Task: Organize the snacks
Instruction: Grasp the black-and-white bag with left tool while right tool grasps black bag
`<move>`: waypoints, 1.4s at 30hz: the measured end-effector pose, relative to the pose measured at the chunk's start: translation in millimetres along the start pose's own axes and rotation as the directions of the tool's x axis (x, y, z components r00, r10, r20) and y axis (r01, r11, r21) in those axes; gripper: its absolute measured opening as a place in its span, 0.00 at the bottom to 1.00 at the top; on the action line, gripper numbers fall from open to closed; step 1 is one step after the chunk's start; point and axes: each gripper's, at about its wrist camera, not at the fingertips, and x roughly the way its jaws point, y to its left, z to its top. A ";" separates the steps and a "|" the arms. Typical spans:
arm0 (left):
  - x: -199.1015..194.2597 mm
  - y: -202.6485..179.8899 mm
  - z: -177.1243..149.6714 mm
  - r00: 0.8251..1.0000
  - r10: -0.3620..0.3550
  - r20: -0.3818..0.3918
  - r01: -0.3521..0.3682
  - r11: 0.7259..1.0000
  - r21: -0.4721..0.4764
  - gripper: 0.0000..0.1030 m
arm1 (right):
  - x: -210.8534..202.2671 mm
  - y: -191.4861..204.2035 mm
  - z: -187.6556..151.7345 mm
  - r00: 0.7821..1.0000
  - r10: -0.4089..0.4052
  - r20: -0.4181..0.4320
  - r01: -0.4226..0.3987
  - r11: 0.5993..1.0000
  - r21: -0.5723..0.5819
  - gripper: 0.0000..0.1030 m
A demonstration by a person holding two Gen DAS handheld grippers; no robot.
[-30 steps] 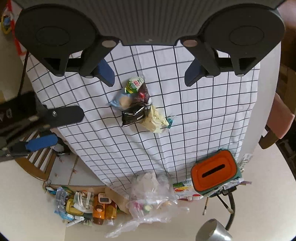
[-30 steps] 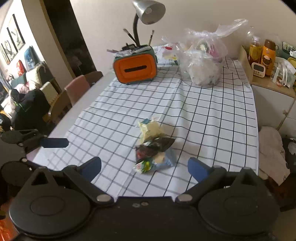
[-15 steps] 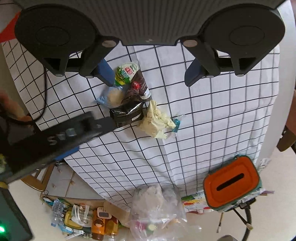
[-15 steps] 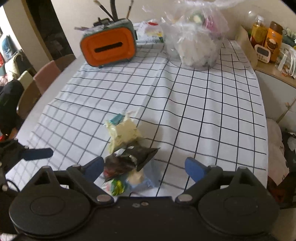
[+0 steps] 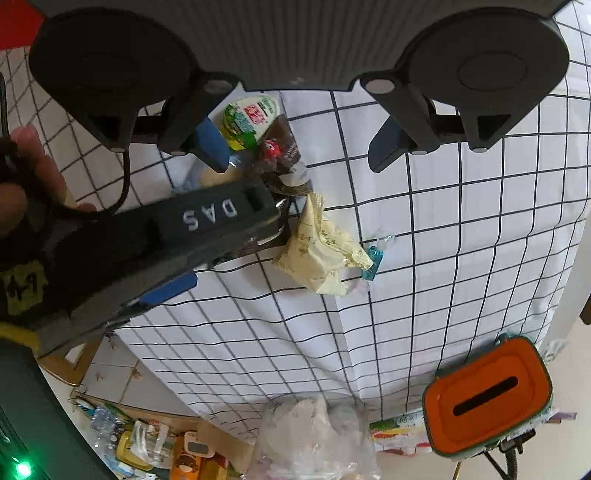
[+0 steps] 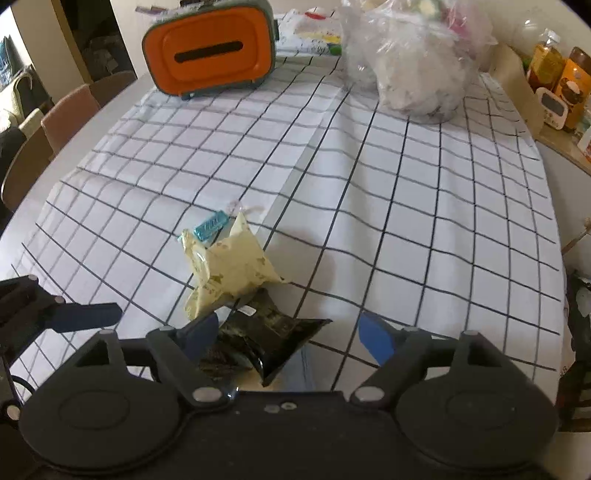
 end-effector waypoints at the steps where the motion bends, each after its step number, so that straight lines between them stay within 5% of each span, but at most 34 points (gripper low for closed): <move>1: 3.0 1.0 0.5 1.000 -0.006 -0.005 0.006 1.000 -0.004 0.79 | 2.7 0.6 -0.3 1.000 0.002 -0.004 -0.002 1.000 -0.002 0.79; 6: 13.4 3.8 2.0 0.999 -0.036 -0.016 0.035 0.999 -0.023 0.77 | 12.2 4.1 -1.3 1.000 0.007 -0.013 -0.007 1.000 -0.002 0.75; 10: 22.4 8.5 4.5 0.998 -0.057 -0.033 0.055 0.997 -0.053 0.61 | 16.4 5.4 -2.8 1.000 0.017 -0.019 -0.017 1.000 0.002 0.71; 22: 26.8 12.9 4.0 0.993 -0.116 -0.017 0.114 0.990 -0.082 0.35 | 15.1 5.8 -5.9 0.999 0.051 -0.009 -0.050 0.998 0.048 0.48; 27: 22.6 15.0 2.4 0.994 -0.109 -0.004 0.109 0.991 -0.082 0.33 | 7.9 3.5 -7.0 0.998 0.054 0.016 -0.055 0.996 0.076 0.38; 42: -9.3 34.5 -5.1 0.998 -0.066 0.014 0.067 0.988 -0.138 0.33 | -26.6 3.1 -23.0 0.996 0.057 0.065 -0.063 0.993 0.104 0.36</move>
